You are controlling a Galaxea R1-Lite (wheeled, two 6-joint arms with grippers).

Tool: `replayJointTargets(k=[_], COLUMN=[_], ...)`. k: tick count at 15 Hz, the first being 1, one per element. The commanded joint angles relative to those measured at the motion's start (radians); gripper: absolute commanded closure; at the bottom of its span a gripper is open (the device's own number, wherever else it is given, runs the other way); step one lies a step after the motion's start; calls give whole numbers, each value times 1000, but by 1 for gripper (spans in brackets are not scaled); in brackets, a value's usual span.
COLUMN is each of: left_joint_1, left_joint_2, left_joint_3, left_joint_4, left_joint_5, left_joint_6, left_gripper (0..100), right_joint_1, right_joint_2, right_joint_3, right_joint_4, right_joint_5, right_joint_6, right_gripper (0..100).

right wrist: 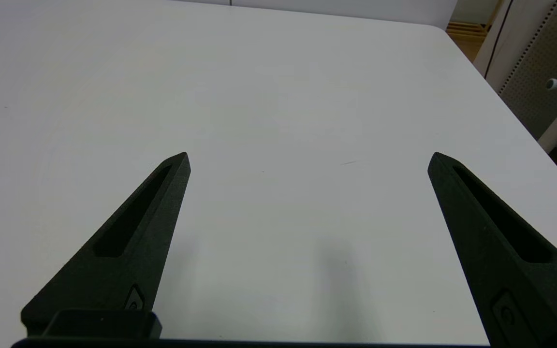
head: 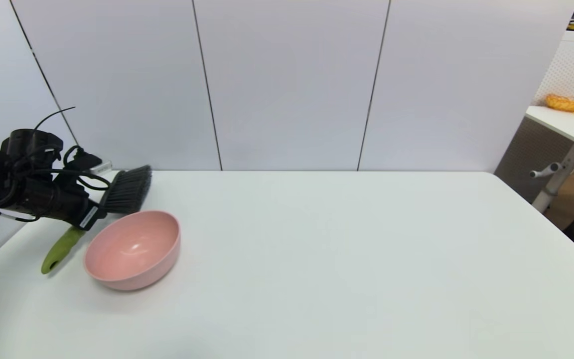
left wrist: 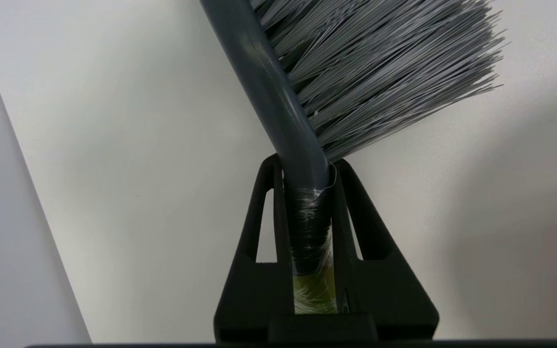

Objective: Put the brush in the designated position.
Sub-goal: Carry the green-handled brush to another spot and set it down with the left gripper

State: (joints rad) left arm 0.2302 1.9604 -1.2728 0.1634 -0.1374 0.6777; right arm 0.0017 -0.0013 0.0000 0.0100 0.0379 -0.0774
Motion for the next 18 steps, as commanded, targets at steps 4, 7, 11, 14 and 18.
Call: replayJointTargets(k=[4, 7, 11, 14, 18], left_joint_1=[0, 0, -3, -3, -3], left_joint_2=[31, 35, 44, 52, 60], left_joint_3=[-2, 0, -16, -16, -16], left_joint_4=[-28, -28, -28, -28, -28], left_joint_5=[-1, -1, -2, -4, -4], left_joint_6=[-10, -10, -18, -20, -18], left_gripper=[100, 100, 100, 100, 100], right_joint_1=[0, 0, 1, 1, 1], right_joint_2=[1, 1, 1, 1, 1], right_joint_3=[2, 2, 2, 2, 2], right_joint_4=[-1, 1, -1, 1, 1], right_joint_5=[0, 0, 0, 0, 0], right_joint_6=[-1, -1, -1, 1, -1], right_gripper=[0, 0, 0, 0, 0])
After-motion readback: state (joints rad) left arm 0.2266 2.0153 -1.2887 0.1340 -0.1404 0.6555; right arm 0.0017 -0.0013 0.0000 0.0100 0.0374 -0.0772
